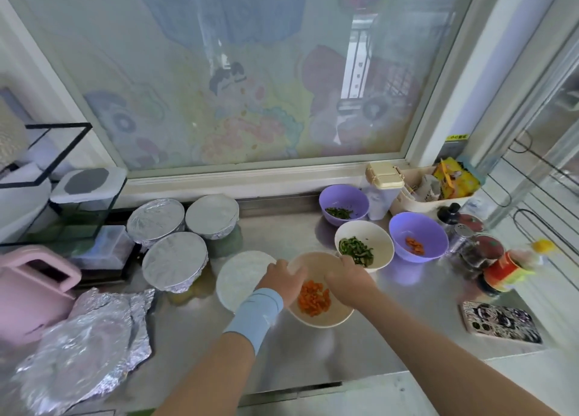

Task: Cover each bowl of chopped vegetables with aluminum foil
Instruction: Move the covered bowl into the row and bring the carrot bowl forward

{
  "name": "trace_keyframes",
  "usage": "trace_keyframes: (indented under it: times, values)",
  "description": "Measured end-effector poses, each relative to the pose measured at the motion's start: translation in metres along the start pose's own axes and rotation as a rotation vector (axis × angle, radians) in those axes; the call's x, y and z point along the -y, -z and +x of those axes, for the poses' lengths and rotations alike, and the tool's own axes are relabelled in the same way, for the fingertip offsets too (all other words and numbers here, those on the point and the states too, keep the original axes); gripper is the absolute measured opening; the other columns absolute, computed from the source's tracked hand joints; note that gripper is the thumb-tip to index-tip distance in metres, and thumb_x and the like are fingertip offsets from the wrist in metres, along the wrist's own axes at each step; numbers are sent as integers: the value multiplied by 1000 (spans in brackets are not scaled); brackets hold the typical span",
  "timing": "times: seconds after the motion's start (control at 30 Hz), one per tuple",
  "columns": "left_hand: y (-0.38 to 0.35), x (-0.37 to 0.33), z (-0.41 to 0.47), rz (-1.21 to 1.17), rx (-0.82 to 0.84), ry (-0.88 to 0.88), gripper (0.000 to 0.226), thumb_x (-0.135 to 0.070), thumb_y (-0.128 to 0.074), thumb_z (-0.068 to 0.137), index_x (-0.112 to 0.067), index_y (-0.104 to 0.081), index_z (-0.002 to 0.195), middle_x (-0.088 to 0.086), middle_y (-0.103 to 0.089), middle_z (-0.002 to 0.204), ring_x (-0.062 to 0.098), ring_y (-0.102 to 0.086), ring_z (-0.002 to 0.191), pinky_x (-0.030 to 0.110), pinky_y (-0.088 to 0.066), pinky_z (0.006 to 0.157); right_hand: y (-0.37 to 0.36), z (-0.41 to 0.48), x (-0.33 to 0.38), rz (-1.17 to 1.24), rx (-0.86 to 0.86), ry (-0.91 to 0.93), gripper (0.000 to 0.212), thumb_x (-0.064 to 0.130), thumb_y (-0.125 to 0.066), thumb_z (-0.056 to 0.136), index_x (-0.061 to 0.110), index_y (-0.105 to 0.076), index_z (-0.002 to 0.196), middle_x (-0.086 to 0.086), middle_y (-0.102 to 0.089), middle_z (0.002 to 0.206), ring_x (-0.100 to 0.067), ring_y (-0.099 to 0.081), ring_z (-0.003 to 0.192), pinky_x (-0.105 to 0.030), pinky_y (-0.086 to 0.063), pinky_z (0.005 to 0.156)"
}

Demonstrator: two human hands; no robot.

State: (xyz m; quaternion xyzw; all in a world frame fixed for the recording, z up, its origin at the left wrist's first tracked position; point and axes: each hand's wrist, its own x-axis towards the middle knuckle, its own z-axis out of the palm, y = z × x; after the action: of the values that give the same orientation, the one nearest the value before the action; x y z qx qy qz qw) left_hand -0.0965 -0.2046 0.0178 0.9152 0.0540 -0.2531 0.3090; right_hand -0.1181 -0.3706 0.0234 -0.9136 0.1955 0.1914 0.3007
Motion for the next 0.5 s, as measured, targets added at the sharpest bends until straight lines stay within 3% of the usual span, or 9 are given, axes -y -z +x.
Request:
trace_keyframes:
  times: [0.1,0.23,0.4,0.5]
  values:
    - [-26,2,-3,40,56,54,67,-59,-40,87,-20,-38,141,8,-48,132,29,-56,111,41,-49,92,-3,-3,-22,-118,124,15,42,27,-38,101,13,-34,141,-11,-44,140,-28,-45,129,-31,-35,104]
    - [-53,10,1,99,120,143,63,-52,-39,93,-15,-40,143,11,-55,129,30,-59,108,36,-50,88,-14,-1,-43,-135,170,-10,54,37,-47,92,17,-36,141,-11,-50,134,-30,-53,119,-37,-45,99]
    - [-62,4,0,190,114,173,57,-45,-36,99,-13,-39,146,12,-48,142,30,-50,125,33,-40,95,-17,12,-56,-181,243,35,58,33,-51,92,14,-35,144,-10,-53,133,-27,-54,118,-31,-44,90]
    - [-56,2,5,160,97,194,50,-39,-33,98,-10,-47,136,12,-53,136,30,-53,120,35,-42,95,-13,21,-53,-214,240,97,62,34,-54,91,15,-33,146,-8,-53,127,-24,-54,112,-31,-45,90]
